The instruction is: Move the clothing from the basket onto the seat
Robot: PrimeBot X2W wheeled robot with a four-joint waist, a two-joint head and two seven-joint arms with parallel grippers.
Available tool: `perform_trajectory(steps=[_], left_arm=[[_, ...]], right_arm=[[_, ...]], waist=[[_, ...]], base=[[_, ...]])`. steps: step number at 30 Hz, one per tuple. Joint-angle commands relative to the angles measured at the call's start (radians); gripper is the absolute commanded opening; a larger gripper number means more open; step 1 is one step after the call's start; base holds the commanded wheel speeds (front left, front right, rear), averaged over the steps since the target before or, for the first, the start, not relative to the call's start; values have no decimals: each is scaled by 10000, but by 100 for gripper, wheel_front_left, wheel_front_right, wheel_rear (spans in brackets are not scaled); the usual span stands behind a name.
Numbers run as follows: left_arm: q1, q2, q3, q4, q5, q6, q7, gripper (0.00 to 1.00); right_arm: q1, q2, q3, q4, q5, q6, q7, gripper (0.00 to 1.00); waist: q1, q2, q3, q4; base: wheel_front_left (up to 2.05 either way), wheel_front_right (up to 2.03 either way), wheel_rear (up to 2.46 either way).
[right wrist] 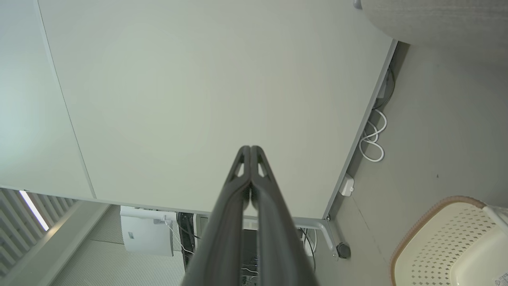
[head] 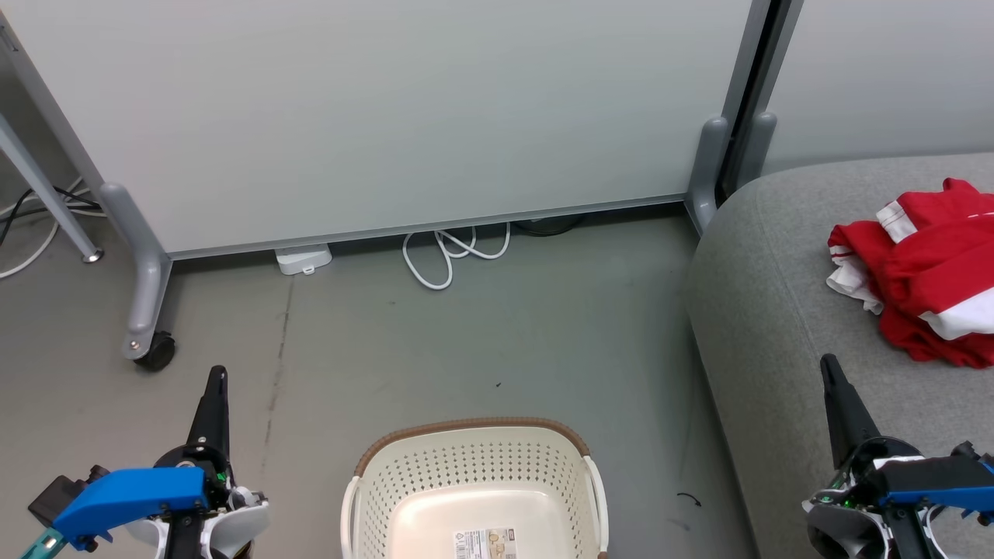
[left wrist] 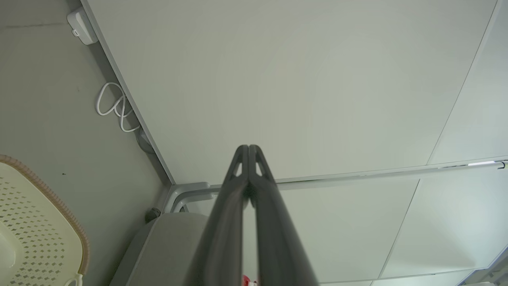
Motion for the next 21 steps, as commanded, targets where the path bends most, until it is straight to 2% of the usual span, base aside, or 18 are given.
perform_trajectory(steps=[1,14,21], left_arm=[[-154,4,64,-67,-230,-74,87,0],[-183,4,158,-64,-1055,-112,288,0],[-165,3,158,-61,-1046,-111,296,0]], right_arm=[[-118,-76,12,8,274,7,78,0],[-163,-78,23,59,1138,7,287,0],[-154,-77,23,57,1128,7,294,0]], waist=[[-1,0,-11,-3],[-1,0,-80,-22],[-1,0,-83,-23]], base=[[0,0,0],[0,0,0],[0,0,0]])
